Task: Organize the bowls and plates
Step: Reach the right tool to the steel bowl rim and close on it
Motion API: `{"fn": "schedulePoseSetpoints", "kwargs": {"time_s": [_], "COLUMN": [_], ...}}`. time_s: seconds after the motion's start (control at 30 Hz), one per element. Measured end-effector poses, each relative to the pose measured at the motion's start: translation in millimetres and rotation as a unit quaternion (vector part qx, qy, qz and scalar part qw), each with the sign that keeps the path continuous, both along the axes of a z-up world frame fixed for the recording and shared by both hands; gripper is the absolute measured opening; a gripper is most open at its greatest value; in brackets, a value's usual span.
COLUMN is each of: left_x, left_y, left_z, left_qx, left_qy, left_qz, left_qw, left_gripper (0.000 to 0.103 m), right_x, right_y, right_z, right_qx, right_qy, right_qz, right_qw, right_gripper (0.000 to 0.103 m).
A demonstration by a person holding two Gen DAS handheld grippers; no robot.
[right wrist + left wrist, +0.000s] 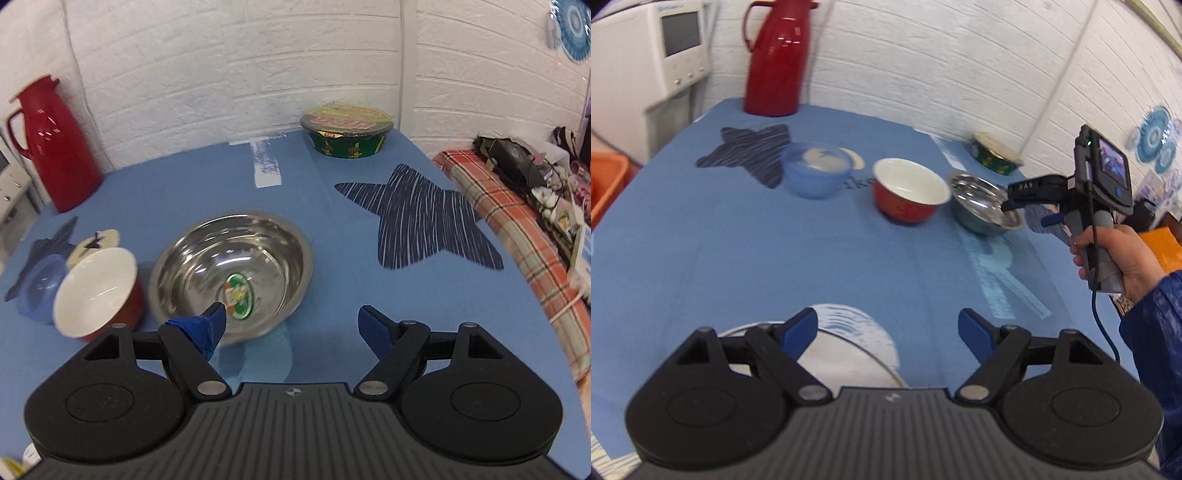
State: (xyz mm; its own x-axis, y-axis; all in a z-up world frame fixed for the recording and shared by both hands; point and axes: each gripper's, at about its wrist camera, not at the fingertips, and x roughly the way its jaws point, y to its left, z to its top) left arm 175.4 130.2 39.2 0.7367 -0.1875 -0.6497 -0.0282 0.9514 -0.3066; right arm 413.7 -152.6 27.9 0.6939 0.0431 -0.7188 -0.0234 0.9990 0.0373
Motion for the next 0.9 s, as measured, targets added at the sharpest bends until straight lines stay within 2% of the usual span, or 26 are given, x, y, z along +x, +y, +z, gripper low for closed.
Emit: {"fn": "schedulePoseSetpoints", "kwargs": {"time_s": [0.17, 0.3, 0.57, 0.7, 0.8, 0.9], "left_x": [-1, -3, -22, -28, -19, 9], "left_y": [28, 35, 14, -2, -18, -38], "left_z": [-1, -2, 8, 10, 12, 16], "left_qx": [-0.010, -0.027, -0.039, -0.037, -0.038, -0.032], "left_qy": [-0.005, -0.006, -0.028, -0.033, -0.025, -0.009], "left_qz": [0.031, 0.032, 0.003, -0.018, -0.036, -0.061], "left_qw": [0.9995, 0.9991, 0.9988, 0.9986, 0.9983, 0.9976], "left_gripper": [0.080, 0.080, 0.080, 0.080, 0.080, 0.080], "right_x": [41, 42, -2, -44, -79, -107], "right_y": [21, 26, 21, 10, 3, -13], "right_z": [-23, -38, -37, -36, -35, -14], "right_qx": [-0.077, -0.081, -0.066, -0.051, -0.046, -0.003], "right_qy": [0.059, 0.090, 0.132, 0.156, 0.154, 0.090], "right_qz": [-0.011, -0.011, 0.017, 0.052, 0.073, 0.061], "right_qw": [0.995, 0.993, 0.989, 0.985, 0.984, 0.994], "right_gripper": [0.065, 0.065, 0.065, 0.065, 0.065, 0.065]}}
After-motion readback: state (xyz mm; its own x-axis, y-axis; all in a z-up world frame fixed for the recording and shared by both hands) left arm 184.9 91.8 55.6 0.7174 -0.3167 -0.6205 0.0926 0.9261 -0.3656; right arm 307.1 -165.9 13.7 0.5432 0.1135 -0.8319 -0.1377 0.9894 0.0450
